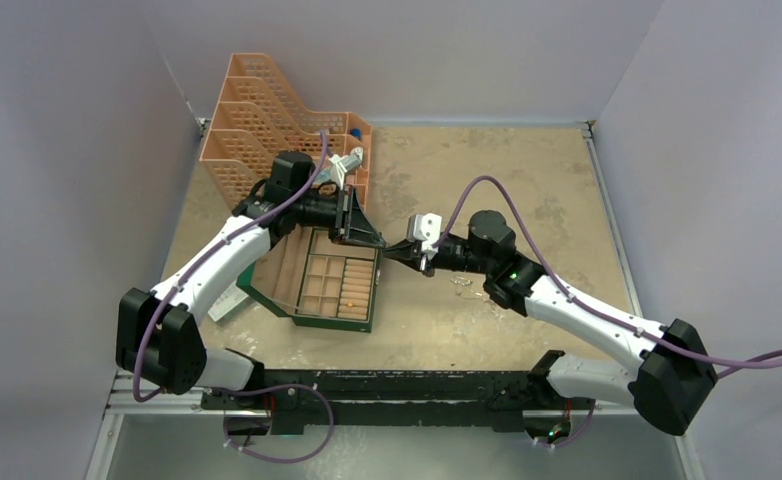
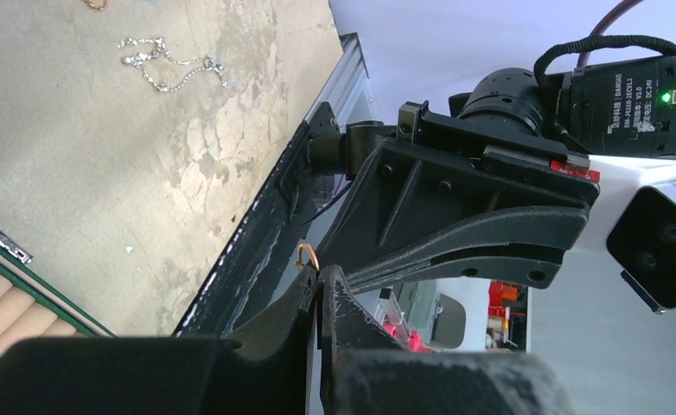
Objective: Organize the mixed jewelry
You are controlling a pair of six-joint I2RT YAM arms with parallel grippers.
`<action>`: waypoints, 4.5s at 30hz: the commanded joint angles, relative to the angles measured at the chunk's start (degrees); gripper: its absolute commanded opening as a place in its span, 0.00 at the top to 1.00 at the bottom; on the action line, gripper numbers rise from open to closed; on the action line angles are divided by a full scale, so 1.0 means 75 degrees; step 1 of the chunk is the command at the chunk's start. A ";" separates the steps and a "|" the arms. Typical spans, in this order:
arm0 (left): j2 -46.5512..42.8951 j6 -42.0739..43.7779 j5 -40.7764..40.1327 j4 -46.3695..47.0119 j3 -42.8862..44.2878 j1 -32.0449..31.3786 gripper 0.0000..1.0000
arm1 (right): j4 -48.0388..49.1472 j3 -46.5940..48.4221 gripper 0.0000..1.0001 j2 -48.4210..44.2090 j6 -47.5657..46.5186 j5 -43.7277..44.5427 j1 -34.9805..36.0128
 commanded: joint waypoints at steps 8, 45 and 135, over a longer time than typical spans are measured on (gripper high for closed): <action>-0.0815 -0.0112 -0.1041 0.0626 -0.0112 0.0019 1.00 | 0.0011 0.0372 0.45 -0.1018 0.1318 0.0852 0.0020; -0.2757 -0.5134 -0.3767 0.6478 -0.2084 0.0029 1.00 | 0.6339 -0.0064 0.42 0.1006 1.3337 0.3626 -0.0074; -0.5973 0.0678 -1.4004 -0.1775 -0.0843 0.0029 0.22 | -0.8043 0.6722 1.00 0.5762 0.0364 0.2542 0.1933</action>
